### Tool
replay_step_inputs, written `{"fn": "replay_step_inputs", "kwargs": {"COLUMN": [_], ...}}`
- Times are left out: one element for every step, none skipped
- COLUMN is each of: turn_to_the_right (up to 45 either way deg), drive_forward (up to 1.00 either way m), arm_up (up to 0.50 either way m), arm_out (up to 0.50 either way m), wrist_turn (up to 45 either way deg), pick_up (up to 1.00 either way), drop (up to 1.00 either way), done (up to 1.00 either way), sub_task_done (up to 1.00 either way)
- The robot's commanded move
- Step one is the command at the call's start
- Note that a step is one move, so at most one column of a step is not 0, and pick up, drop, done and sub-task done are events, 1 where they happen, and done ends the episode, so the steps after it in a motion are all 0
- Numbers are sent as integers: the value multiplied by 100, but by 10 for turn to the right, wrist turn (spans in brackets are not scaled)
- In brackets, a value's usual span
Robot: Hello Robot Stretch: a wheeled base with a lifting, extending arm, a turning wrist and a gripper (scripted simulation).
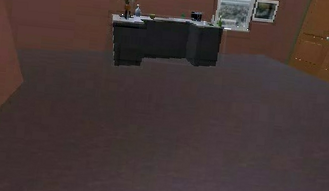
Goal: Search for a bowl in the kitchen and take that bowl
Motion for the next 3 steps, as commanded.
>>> {"fn": "replay_step_inputs", "kwargs": {"turn_to_the_right": [0, 0, 0], "drive_forward": [0, 0, 0], "arm_up": [38, 0, 0], "arm_out": [0, 44, 0], "wrist_turn": [0, 0, 450], "pick_up": [0, 0, 0], "drop": [0, 0, 0], "done": [0, 0, 0], "sub_task_done": [0, 0, 0]}}
